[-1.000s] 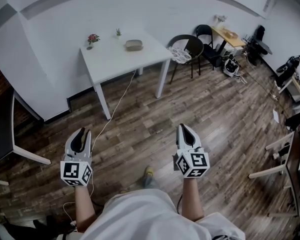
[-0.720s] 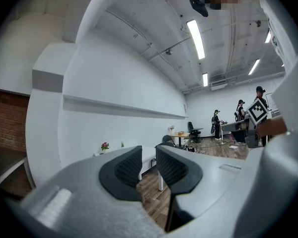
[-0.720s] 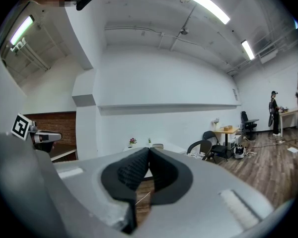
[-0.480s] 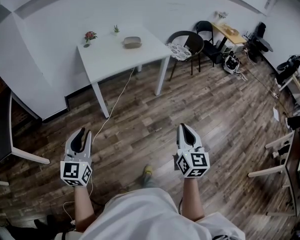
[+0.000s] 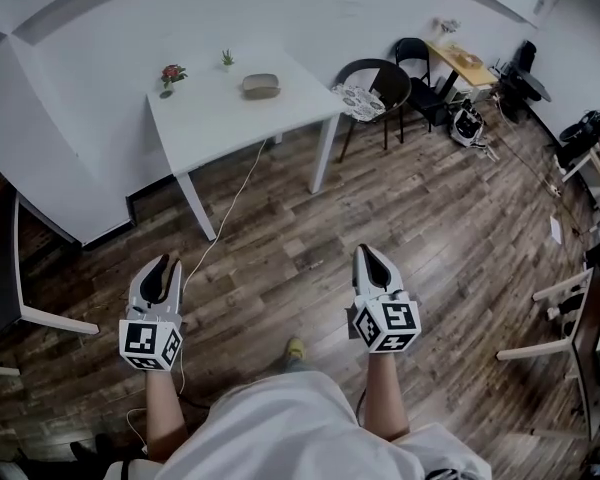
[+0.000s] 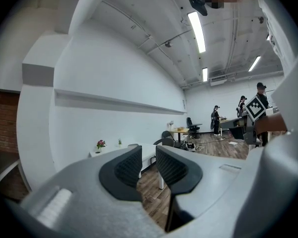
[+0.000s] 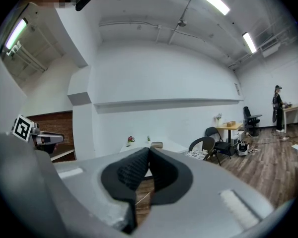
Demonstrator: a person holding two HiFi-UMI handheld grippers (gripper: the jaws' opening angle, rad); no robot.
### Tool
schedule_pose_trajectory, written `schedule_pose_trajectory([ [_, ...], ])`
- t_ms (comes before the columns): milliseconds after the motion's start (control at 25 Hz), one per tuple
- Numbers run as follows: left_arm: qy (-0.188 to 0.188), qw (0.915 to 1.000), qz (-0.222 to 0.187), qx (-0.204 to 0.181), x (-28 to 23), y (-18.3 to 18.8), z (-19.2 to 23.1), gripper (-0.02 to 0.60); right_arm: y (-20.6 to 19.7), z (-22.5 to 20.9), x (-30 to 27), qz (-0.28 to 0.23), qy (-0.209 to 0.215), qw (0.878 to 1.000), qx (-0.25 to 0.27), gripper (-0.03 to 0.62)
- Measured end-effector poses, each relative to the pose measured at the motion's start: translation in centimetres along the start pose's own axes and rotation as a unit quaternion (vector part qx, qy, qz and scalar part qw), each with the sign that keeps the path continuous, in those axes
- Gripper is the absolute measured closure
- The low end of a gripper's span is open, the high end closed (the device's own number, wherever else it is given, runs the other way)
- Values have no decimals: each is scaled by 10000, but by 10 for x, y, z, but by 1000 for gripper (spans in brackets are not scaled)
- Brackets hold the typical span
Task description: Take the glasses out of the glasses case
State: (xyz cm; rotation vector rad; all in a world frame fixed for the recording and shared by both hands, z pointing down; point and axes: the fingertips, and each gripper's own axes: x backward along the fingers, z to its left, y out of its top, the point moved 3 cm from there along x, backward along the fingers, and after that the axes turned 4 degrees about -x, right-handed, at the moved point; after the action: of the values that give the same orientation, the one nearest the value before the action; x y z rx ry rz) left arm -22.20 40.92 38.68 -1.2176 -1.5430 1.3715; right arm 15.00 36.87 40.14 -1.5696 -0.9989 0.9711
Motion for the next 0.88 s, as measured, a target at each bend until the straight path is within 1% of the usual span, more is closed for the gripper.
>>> schedule_pose_trajectory([
  [320,53,9998,-58,-195,-62,17,-7,486,23,-35,-55,-184,231,9996,32,591],
  [600,235,9995,-103,-157,-109,23,-16,486,38,-74,-89,-277,421,9987,13,591],
  [720,238,9995,-87,-210,-125,22,-25,486,38,-90,-96,-293,440,9986,-4,591],
  [880,203,9994,-84,-269,-148,22,-33,486,36,-113,-109,-319,366,9988,-59,591],
])
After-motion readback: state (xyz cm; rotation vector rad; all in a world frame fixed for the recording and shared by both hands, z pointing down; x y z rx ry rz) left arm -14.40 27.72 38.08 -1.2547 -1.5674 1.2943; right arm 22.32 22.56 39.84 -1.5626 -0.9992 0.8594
